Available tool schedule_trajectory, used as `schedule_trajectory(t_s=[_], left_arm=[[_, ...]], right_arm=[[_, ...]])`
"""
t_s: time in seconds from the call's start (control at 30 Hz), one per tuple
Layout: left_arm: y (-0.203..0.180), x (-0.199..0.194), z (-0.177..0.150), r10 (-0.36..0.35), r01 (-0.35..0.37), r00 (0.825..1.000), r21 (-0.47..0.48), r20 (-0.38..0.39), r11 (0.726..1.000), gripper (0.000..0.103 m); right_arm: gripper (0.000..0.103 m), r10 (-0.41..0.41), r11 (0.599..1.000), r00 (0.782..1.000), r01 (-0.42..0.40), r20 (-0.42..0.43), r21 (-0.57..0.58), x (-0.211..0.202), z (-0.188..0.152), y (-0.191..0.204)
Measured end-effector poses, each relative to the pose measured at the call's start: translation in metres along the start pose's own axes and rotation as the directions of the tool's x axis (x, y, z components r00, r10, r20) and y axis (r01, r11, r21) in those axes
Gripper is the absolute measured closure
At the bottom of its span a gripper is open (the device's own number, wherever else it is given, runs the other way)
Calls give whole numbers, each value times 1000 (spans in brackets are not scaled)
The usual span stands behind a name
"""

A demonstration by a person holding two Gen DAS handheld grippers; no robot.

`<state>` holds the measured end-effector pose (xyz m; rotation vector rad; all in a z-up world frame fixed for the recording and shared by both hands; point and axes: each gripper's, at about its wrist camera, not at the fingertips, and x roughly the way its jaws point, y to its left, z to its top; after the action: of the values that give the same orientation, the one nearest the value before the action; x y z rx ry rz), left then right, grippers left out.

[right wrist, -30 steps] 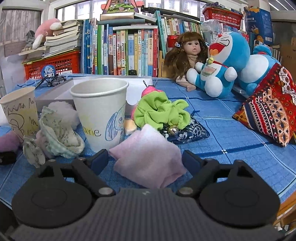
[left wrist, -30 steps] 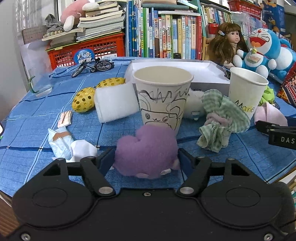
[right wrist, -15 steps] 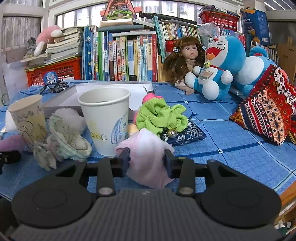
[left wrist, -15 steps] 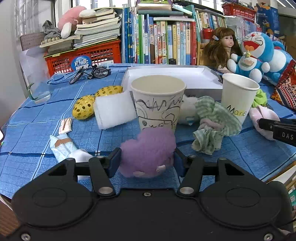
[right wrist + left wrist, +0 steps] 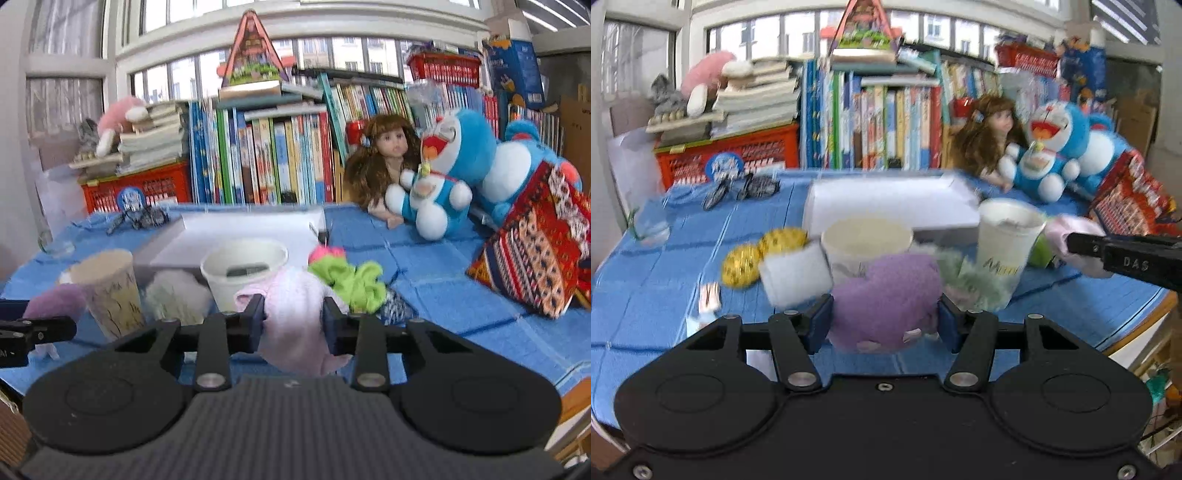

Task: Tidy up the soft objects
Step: 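Release the plush heart into the white tray while the right tool releases the sock there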

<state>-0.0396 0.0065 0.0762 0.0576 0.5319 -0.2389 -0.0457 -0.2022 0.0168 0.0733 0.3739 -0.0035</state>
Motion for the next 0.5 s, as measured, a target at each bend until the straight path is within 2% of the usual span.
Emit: schedule_trajectory(t_s=[0.23, 0.5], left_arm=[[12, -16, 38, -19, 18, 997, 8, 75, 1000, 48], [33, 9, 74, -14, 15, 998, -22, 58, 1000, 48]], right_arm=[[73, 3, 1000, 999, -2, 41, -21, -6, 22, -3], [80, 19, 1000, 999, -20, 32, 6, 4, 32, -12]])
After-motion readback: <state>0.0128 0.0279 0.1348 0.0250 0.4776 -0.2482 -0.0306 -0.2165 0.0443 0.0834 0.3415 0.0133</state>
